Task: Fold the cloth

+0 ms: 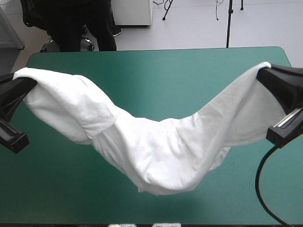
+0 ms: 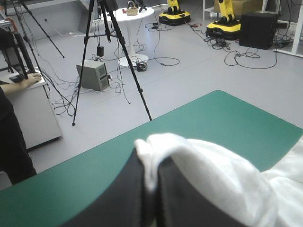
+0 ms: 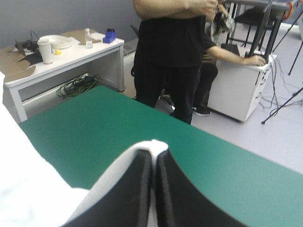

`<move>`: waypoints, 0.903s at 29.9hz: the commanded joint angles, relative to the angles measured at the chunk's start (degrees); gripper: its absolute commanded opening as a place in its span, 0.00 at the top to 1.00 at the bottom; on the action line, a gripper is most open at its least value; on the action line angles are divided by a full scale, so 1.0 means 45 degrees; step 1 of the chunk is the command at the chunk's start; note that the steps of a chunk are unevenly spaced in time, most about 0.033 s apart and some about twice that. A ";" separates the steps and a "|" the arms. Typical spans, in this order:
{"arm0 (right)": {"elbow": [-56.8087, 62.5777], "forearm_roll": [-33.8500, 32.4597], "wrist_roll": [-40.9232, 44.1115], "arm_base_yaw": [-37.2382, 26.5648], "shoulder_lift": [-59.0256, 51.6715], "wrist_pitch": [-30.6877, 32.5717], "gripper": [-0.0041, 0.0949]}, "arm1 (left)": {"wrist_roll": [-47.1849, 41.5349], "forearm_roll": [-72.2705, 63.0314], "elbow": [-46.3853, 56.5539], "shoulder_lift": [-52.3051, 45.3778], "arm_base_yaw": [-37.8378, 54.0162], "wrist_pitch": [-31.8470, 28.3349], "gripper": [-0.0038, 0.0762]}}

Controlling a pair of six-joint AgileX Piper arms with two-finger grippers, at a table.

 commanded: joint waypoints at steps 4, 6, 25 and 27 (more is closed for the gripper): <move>0.2421 0.0114 -0.0080 0.0001 -0.0225 -0.0082 0.98 | -0.0426 -0.0073 0.1887 0.0039 -0.0019 0.0046 0.96; 0.3089 0.0081 -0.0292 0.0001 -0.0096 -0.0428 0.98 | -0.0426 -0.0073 0.2823 0.0085 -0.0019 -0.0017 0.96; 0.4202 -0.1302 -0.1345 0.0001 0.6513 -0.4626 0.98 | -0.0327 0.1259 0.5148 0.5816 -0.0019 -0.3606 0.96; 0.4202 -0.1335 -0.1453 0.0001 0.7110 -0.4900 0.98 | -0.0327 0.1446 0.5148 0.6475 -0.0019 -0.3784 0.96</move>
